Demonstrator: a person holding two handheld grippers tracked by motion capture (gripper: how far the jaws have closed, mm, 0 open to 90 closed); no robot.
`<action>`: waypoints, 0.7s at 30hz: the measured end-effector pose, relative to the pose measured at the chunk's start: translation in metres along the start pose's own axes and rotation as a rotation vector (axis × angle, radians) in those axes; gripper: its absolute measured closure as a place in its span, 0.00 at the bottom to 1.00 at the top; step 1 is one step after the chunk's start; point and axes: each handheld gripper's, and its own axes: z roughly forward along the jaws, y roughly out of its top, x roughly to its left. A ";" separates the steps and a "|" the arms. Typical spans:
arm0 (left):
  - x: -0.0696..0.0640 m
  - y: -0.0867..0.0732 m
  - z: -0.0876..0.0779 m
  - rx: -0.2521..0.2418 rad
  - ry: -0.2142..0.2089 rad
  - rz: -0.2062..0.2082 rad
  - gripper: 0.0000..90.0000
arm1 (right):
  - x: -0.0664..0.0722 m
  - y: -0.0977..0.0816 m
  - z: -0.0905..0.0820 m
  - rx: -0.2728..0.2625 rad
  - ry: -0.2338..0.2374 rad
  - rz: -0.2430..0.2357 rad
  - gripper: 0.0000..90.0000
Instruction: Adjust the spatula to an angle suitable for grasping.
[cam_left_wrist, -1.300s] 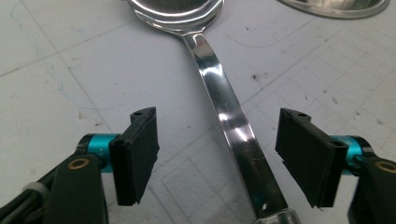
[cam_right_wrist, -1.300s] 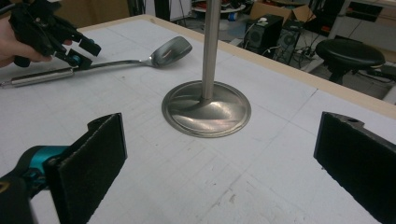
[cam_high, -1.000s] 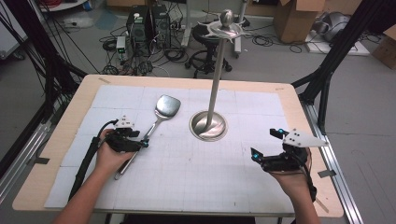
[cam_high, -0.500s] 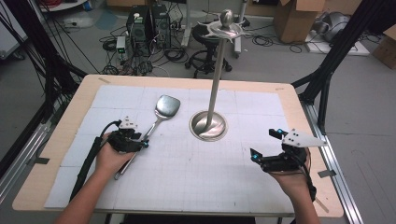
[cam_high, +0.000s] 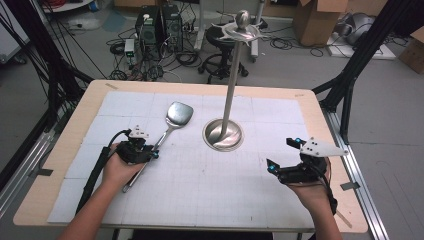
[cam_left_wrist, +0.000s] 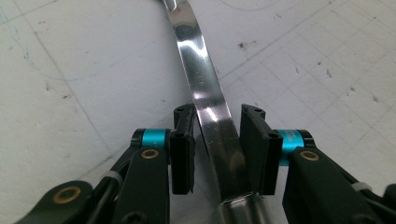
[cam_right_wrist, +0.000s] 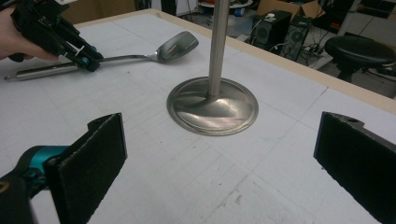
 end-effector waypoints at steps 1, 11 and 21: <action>0.000 0.000 0.000 0.005 0.000 -0.008 0.74 | 0.000 0.000 0.000 0.001 0.000 -0.002 0.01; 0.006 0.000 -0.006 0.042 0.045 -0.024 0.79 | 0.000 -0.001 0.003 0.004 0.004 -0.004 0.01; 0.010 -0.004 -0.014 0.070 0.036 0.001 0.82 | 0.001 0.001 0.008 0.006 0.019 -0.009 0.01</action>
